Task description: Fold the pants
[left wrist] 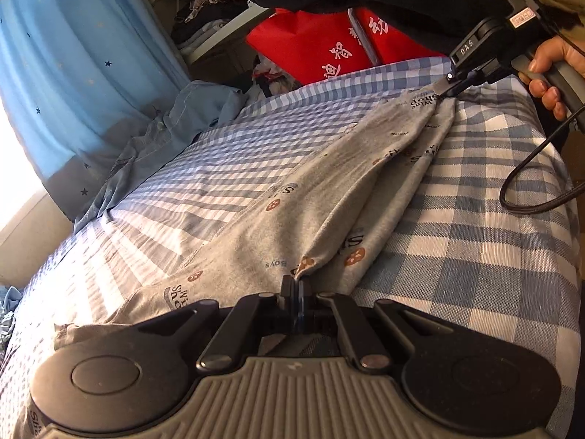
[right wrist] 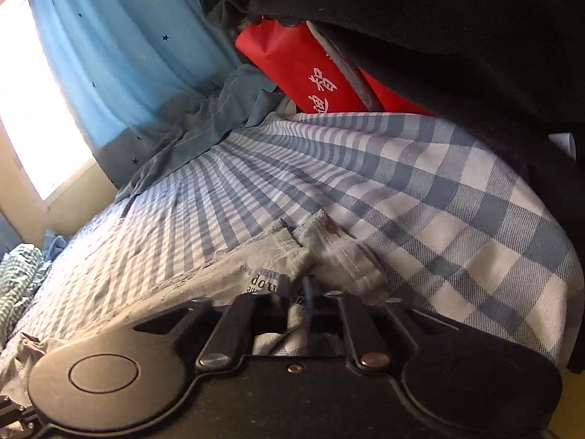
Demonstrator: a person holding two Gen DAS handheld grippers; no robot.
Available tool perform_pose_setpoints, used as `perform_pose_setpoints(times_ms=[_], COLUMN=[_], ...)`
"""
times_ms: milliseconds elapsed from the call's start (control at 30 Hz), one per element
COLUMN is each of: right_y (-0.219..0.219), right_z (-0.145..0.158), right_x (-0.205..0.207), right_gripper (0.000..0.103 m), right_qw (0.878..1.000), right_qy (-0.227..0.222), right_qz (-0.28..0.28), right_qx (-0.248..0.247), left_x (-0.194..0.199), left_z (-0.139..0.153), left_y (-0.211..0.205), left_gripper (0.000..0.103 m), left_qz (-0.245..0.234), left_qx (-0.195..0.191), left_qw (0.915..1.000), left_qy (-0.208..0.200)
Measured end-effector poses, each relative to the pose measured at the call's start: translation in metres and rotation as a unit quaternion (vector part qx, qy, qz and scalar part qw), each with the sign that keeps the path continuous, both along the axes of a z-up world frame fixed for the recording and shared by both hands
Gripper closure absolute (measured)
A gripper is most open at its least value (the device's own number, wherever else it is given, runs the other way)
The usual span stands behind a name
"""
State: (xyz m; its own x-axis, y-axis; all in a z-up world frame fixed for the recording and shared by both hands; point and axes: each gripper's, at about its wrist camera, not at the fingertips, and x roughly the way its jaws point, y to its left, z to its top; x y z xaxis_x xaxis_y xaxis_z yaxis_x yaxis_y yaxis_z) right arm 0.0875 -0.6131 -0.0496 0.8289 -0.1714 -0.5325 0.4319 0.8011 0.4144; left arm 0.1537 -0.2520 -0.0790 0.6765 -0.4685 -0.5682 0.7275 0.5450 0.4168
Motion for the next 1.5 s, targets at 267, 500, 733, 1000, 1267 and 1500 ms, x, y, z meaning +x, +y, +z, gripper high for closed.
perform_pose_setpoints(times_ms=[267,500,733,1000,1267,1500], right_y=[-0.018,-0.019,-0.013,-0.038,-0.027,0.008], right_z=[-0.002,0.029,0.079,0.005,-0.008,0.015], right_x=[0.018,0.051,0.040,-0.003,-0.007,-0.005], right_gripper=[0.056,0.097,0.098,0.098,0.096,0.047], right_qw=[0.999,1.000,0.995,0.999,0.998,0.981], right_qy=[0.006,0.008,-0.046,0.017,0.033,0.056], right_qz=[0.005,-0.003,0.024,-0.023,-0.024,-0.009], right_qx=[0.053,0.012,-0.084,-0.033,-0.052,-0.185], left_x=[0.004,0.005,0.007,-0.004,-0.005,0.000], left_z=[-0.001,0.016,0.035,0.008,-0.007,0.013], left_y=[-0.006,-0.003,-0.004,-0.010,-0.011,0.016], left_gripper=[0.103,0.103,0.103,0.103,0.102,0.040], left_qz=[0.014,0.022,0.022,-0.006,-0.015,0.032], left_qx=[-0.005,-0.020,-0.049,-0.019,0.001,-0.079], left_qw=[0.9998,0.9995,0.9986,0.9996,0.9994,0.9939], left_qy=[0.012,-0.005,-0.006,0.020,0.030,0.070])
